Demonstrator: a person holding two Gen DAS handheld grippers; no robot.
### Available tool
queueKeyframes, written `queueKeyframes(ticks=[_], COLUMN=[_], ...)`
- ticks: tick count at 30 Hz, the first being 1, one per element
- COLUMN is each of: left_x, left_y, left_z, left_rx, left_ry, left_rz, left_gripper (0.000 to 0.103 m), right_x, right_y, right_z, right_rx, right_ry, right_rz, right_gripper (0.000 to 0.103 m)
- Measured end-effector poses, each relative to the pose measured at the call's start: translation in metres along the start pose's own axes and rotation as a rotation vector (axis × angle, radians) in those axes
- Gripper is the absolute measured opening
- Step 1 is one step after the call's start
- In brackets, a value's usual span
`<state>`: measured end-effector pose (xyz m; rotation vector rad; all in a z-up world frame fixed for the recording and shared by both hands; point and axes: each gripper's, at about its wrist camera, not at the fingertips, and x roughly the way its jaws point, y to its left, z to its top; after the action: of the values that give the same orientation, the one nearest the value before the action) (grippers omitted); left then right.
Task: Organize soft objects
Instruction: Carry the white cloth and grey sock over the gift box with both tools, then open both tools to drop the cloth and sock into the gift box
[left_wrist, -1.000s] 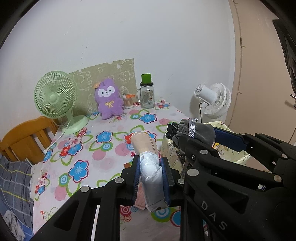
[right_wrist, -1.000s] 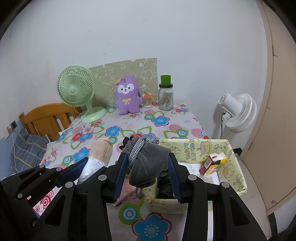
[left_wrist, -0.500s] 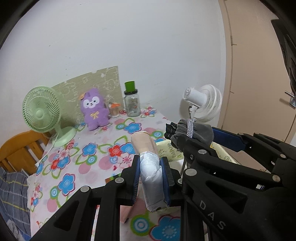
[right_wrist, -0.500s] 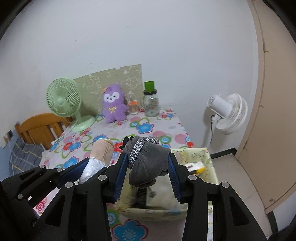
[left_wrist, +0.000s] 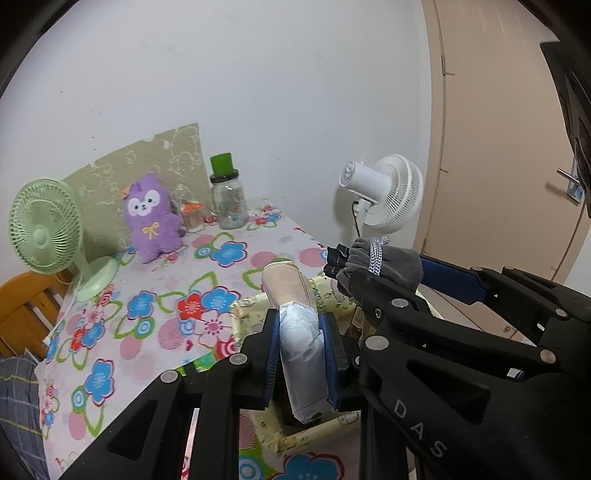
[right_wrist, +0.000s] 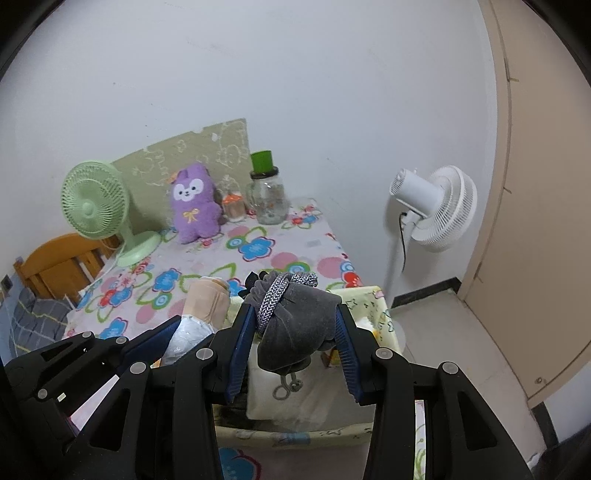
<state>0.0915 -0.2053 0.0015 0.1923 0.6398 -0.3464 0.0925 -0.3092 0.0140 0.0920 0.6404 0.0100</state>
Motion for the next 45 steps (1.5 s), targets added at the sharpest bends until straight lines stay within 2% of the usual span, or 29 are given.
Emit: queueKeyframes(ticks=[3,4,7,9,10,13,14,16,18,21,29,45], left_x=[0.01,0.013,0.02,0.023,0.025,0.028,0.03,0.033,0.035,0.038,0.041,0.018], left_y=[-0.003,-0.003,-0.004,-0.004,-0.004,-0.004,-0.003,-0.001,0.001,0.001,0.004,0.032], left_z=[0.0,-0.001,-0.001,-0.002,-0.002,-0.002,-0.002,-0.002,-0.003,-0.003,-0.005,-0.013], left_rx=[0.003,-0.003,-0.003,0.001,0.005,0.012,0.01,0.003,0.001,0.004,0.013,0.004], left_ry=[0.012,0.014,0.023,0.029,0.031,0.032,0.038,0.047,0.047,0.057,0.069,0.044], left_rz=[-0.021,-0.022,-0.021,-0.016,-0.011,0.007,0.01,0.015,0.018,0.019,0.008,0.007], left_gripper=[0.027,0.034,0.042,0.053,0.063,0.068,0.07,0.075,0.076,0.079,0.09,0.093], right_x=[0.008,0.011,0.019,0.024,0.027,0.032,0.034,0.036,0.037,0.039,0.04,0.022], right_y=[-0.005,-0.007,-0.01,-0.011,-0.011,-0.012,-0.013,-0.013,-0.014,-0.016,-0.018,0.018], right_z=[-0.002,-0.002,-0.002,-0.003,-0.003,-0.003,-0.003,-0.004,-0.004,-0.005,-0.009,-0.01], right_rx=[0.013,0.017,0.021,0.023,0.025,0.03,0.031,0.031,0.033,0.038,0.051,0.029], right_ry=[0.018,0.023,0.038,0.047,0.05,0.058,0.061,0.066,0.065,0.072,0.093,0.061], right_rz=[-0.005,-0.006,-0.009,-0.005,-0.002,-0.002,-0.006,-0.02,-0.039,-0.057,-0.079,-0.09], right_gripper=[0.047,0.047,0.047,0.048,0.048,0.05,0.052,0.063,0.077,0.08,0.082,0.082])
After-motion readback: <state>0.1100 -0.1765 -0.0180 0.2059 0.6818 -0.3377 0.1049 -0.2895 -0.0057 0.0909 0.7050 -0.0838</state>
